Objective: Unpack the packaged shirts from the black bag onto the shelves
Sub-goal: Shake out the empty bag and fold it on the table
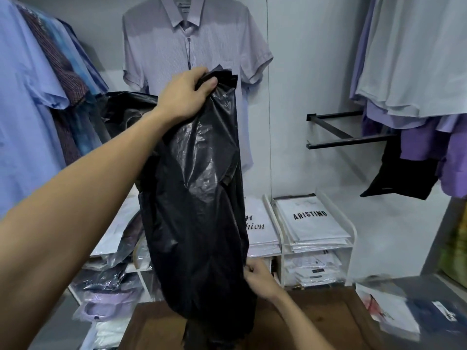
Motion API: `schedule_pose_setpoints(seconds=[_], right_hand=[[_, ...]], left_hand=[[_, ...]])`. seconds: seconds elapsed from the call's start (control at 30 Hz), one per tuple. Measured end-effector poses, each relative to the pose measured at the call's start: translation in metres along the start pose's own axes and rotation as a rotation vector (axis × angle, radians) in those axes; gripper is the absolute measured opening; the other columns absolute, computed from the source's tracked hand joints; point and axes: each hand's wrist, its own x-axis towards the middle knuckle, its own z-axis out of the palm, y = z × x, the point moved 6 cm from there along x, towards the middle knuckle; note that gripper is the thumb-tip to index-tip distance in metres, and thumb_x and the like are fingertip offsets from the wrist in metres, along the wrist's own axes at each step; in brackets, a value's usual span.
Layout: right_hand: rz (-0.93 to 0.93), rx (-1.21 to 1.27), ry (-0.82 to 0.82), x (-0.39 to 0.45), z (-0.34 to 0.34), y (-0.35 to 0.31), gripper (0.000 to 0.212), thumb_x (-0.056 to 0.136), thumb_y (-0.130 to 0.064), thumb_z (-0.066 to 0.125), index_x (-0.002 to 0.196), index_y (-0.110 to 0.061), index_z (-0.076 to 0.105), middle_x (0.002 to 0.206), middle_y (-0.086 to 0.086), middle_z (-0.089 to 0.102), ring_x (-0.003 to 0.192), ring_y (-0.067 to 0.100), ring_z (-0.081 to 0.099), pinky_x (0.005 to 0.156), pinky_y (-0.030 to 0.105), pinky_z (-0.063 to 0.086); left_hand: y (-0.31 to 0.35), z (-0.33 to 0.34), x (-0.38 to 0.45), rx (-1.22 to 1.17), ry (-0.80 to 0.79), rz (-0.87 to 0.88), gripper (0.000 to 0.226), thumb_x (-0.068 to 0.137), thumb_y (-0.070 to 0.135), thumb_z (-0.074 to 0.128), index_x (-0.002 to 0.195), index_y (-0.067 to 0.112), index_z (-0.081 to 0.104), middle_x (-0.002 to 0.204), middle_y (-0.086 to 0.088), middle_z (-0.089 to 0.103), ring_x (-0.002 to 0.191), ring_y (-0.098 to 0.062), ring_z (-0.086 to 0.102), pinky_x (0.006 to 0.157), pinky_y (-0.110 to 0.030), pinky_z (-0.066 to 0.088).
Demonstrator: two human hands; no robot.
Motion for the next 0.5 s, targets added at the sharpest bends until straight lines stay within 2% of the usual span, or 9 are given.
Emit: schedule_pose_setpoints(seconds=[0.03, 0.1, 0.2, 0.27, 0.33, 0.4, 0.43, 0.5], right_hand=[[-0.024, 0.013, 0.056, -0.001, -0.001, 0.008, 0.020, 0.105, -0.022, 0.056, 0.107, -0.009, 0.072, 0.084, -0.022, 0.074, 0.081, -0.009, 0.064, 0.074, 0.017, 0.046], [-0.016, 0.079, 0.141, -0.003, -0.010, 0.019, 0.023, 0.108, -0.015, 0.047, 0.112, -0.016, 0.069, 0.095, -0.025, 0.075, 0.091, -0.015, 0.065, 0.080, 0.007, 0.046], [0.042, 0.158, 0.224, -0.006, -0.019, 0.026, 0.022, 0.110, -0.020, 0.040, 0.110, -0.027, 0.061, 0.103, -0.023, 0.066, 0.097, -0.010, 0.062, 0.075, -0.002, 0.041], [0.060, 0.176, 0.270, -0.003, -0.028, 0.032, 0.014, 0.110, -0.028, 0.040, 0.110, -0.025, 0.053, 0.103, -0.018, 0.058, 0.098, 0.002, 0.057, 0.075, 0.000, 0.041], [0.036, 0.205, 0.315, -0.002, -0.039, 0.039, 0.018, 0.109, -0.035, 0.036, 0.114, -0.024, 0.049, 0.108, -0.007, 0.058, 0.103, 0.011, 0.056, 0.083, 0.008, 0.042], [-0.004, 0.176, 0.323, -0.007, -0.041, 0.043, 0.025, 0.106, -0.042, 0.032, 0.119, -0.030, 0.049, 0.118, -0.008, 0.059, 0.110, 0.000, 0.056, 0.097, 0.020, 0.042], [-0.026, 0.145, 0.329, -0.011, -0.041, 0.045, 0.025, 0.106, -0.041, 0.032, 0.117, -0.030, 0.051, 0.116, -0.010, 0.060, 0.107, -0.011, 0.055, 0.098, 0.016, 0.041], [-0.032, 0.129, 0.326, -0.016, -0.036, 0.049, 0.023, 0.109, -0.030, 0.035, 0.115, -0.027, 0.057, 0.111, -0.015, 0.061, 0.099, -0.026, 0.053, 0.090, 0.000, 0.038]], left_hand=[[-0.002, -0.003, -0.001, 0.027, 0.018, -0.004, 0.034, 0.104, 0.046, 0.045, 0.104, 0.015, 0.057, 0.104, -0.009, 0.067, 0.102, -0.030, 0.059, 0.080, -0.039, 0.041], [-0.009, -0.007, -0.003, 0.078, 0.024, 0.005, 0.035, 0.103, 0.047, 0.044, 0.106, 0.014, 0.057, 0.105, -0.012, 0.067, 0.102, -0.034, 0.060, 0.080, -0.041, 0.042], [-0.017, -0.003, -0.009, 0.116, -0.007, 0.005, 0.035, 0.101, 0.052, 0.045, 0.096, 0.019, 0.054, 0.092, -0.007, 0.063, 0.097, -0.036, 0.060, 0.077, -0.043, 0.044], [-0.025, -0.007, -0.012, 0.087, 0.013, -0.053, 0.040, 0.095, 0.061, 0.046, 0.090, 0.022, 0.053, 0.084, 0.001, 0.059, 0.093, -0.033, 0.061, 0.078, -0.044, 0.048], [-0.035, -0.019, -0.012, 0.072, 0.053, -0.132, 0.047, 0.088, 0.070, 0.051, 0.087, 0.023, 0.058, 0.080, 0.001, 0.062, 0.086, -0.028, 0.061, 0.076, -0.041, 0.048], [-0.044, -0.032, -0.011, 0.097, 0.079, -0.198, 0.053, 0.084, 0.074, 0.056, 0.092, 0.022, 0.066, 0.084, -0.002, 0.069, 0.088, -0.027, 0.064, 0.075, -0.039, 0.047], [-0.047, -0.037, -0.010, 0.118, 0.084, -0.216, 0.054, 0.086, 0.073, 0.056, 0.095, 0.021, 0.068, 0.089, -0.005, 0.071, 0.091, -0.029, 0.065, 0.075, -0.039, 0.046], [-0.049, -0.045, -0.010, 0.150, 0.091, -0.230, 0.052, 0.090, 0.068, 0.055, 0.097, 0.018, 0.068, 0.094, -0.010, 0.071, 0.096, -0.032, 0.065, 0.072, -0.035, 0.040]])
